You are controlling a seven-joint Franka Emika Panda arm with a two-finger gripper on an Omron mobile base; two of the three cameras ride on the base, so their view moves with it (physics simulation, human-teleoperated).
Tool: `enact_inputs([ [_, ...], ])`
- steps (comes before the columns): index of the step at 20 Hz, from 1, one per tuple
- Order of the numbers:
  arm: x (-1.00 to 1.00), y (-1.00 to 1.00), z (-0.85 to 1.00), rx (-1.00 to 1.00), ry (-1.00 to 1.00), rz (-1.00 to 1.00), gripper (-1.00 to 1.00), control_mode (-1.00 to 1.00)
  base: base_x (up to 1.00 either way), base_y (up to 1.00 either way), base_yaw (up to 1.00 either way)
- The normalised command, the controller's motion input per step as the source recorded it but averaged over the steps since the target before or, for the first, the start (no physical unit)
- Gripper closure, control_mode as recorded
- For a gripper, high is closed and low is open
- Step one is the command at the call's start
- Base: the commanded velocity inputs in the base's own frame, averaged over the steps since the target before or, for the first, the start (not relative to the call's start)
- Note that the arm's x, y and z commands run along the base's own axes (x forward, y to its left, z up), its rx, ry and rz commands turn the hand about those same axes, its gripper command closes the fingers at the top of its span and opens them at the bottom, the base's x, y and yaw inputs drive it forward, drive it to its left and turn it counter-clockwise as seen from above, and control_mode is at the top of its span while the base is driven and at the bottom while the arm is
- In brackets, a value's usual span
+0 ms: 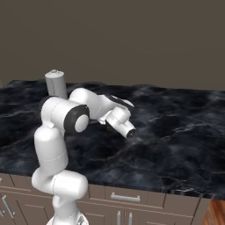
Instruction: Open the cabinet directly in front. Then move the beer and the mug to the dining counter with the candle on it.
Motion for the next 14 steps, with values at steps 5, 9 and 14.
enact_inputs([
  [5,0.19,-0.01,-0.16,0.00,0.00,0.00,1.00,-1.00,0.00,0.00,0.00],
  [9,0.17,0.00,-0.20,0.00,0.00,0.00,1.00,-1.00,0.00,0.00,0.00],
  [14,0.18,-0.03,-0.20,0.00,0.00,0.00,1.00,-1.00,0.00,0.00,0.00],
])
